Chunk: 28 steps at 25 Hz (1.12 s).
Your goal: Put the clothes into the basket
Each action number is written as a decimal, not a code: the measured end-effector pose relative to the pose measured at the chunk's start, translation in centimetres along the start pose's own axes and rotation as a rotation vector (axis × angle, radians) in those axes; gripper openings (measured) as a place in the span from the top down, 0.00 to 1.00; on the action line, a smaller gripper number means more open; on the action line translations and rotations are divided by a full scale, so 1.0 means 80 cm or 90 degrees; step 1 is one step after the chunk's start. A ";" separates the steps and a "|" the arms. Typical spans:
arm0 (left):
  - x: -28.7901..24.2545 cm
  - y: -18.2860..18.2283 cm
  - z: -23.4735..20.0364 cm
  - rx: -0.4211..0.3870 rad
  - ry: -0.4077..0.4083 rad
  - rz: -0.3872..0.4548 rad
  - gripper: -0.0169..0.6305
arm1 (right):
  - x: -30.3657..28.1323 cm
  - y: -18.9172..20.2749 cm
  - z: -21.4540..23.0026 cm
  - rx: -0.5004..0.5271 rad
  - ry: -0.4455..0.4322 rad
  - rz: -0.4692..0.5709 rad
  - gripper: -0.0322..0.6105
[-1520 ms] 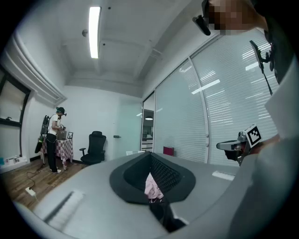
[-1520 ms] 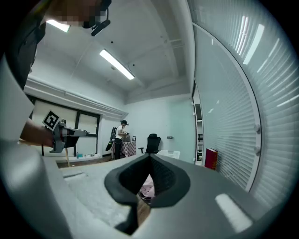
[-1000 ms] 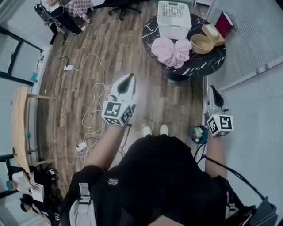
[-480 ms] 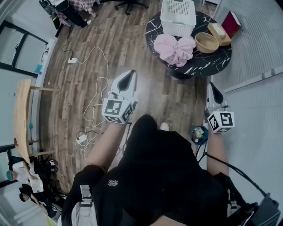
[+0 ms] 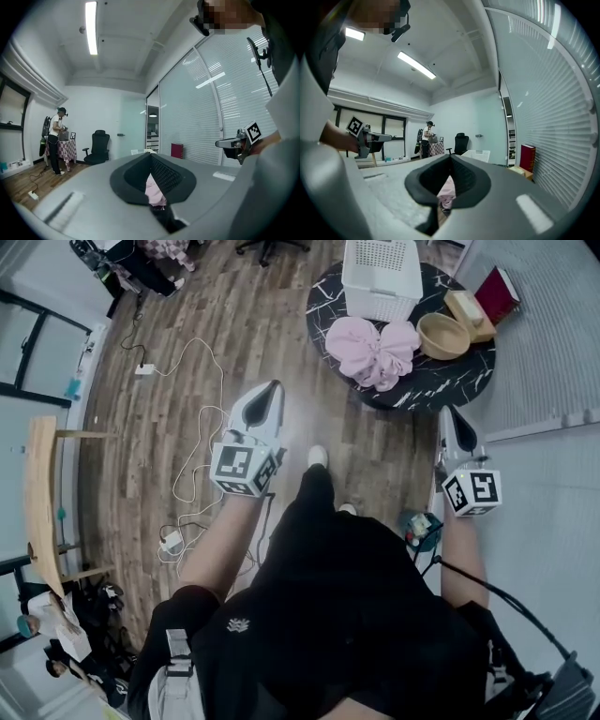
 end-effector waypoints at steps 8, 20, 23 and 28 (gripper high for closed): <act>-0.106 -0.012 -0.064 0.004 0.053 0.004 0.96 | -0.088 -0.005 0.025 -0.013 0.038 -0.027 0.95; -0.241 -0.002 -0.172 0.030 0.114 -0.025 0.96 | -0.217 -0.006 0.038 -0.028 0.110 -0.071 0.95; -0.273 0.008 -0.194 0.041 0.129 -0.020 0.96 | -0.243 -0.013 0.052 -0.030 0.145 -0.071 0.95; -0.326 0.021 -0.203 0.052 0.178 -0.058 0.96 | -0.262 -0.016 0.064 -0.034 0.188 -0.073 0.95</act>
Point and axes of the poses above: the fingertips, and each gripper's own axes: x backward along the fingers, z to its right, y out of its underside, the point moved 9 cm from there along x, backward along the fingers, and after that the axes turned 4 degrees about x, right-handed, at the moved point
